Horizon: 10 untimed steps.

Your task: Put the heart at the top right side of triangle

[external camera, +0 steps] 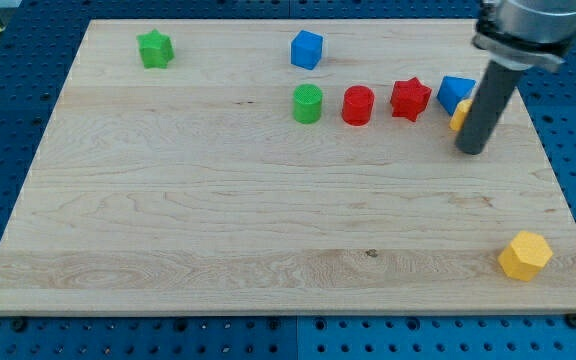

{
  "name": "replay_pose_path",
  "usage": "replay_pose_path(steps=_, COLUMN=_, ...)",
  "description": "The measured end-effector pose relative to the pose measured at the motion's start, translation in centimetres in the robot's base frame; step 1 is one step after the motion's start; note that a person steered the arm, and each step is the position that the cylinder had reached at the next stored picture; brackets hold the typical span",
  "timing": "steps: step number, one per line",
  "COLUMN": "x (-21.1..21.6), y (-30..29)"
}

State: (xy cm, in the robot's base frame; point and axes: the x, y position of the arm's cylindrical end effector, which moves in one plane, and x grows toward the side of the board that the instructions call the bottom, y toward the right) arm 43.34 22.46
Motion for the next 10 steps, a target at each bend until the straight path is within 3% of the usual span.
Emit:
replay_pose_path(steps=2, x=-4.0, y=5.9)
replay_pose_path(steps=3, x=0.5, y=6.0)
replay_pose_path(steps=4, x=3.7, y=2.3)
replay_pose_path(steps=5, x=1.8, y=-3.4)
replay_pose_path(steps=6, x=-0.6, y=-4.2)
replay_pose_path(steps=10, x=-2.1, y=2.5)
